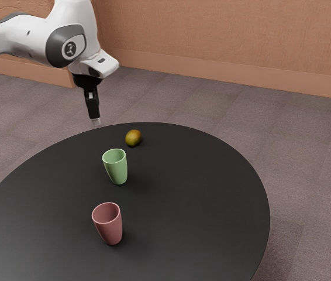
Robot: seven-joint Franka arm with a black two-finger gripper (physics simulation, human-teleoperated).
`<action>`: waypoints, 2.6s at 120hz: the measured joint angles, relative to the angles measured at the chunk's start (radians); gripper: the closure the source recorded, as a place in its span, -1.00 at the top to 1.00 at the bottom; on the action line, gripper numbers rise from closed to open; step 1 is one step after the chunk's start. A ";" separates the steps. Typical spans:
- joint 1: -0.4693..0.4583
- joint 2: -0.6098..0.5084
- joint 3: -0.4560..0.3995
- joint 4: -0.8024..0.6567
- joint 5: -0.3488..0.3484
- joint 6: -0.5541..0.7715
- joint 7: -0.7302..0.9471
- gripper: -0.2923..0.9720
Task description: Place the left cup onto the right cup
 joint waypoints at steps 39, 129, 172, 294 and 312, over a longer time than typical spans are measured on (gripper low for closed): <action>0.011 0.162 -0.008 0.013 -0.035 0.091 -0.001 0.54; 0.050 0.378 -0.042 -0.026 -0.073 0.339 -0.004 0.13; 0.059 0.369 -0.042 -0.042 -0.074 0.363 -0.018 -0.59; -0.107 -0.125 -0.089 -0.353 0.020 0.234 -0.121 -0.70; -0.117 -0.171 -0.130 -0.385 0.026 0.178 -0.148 -0.70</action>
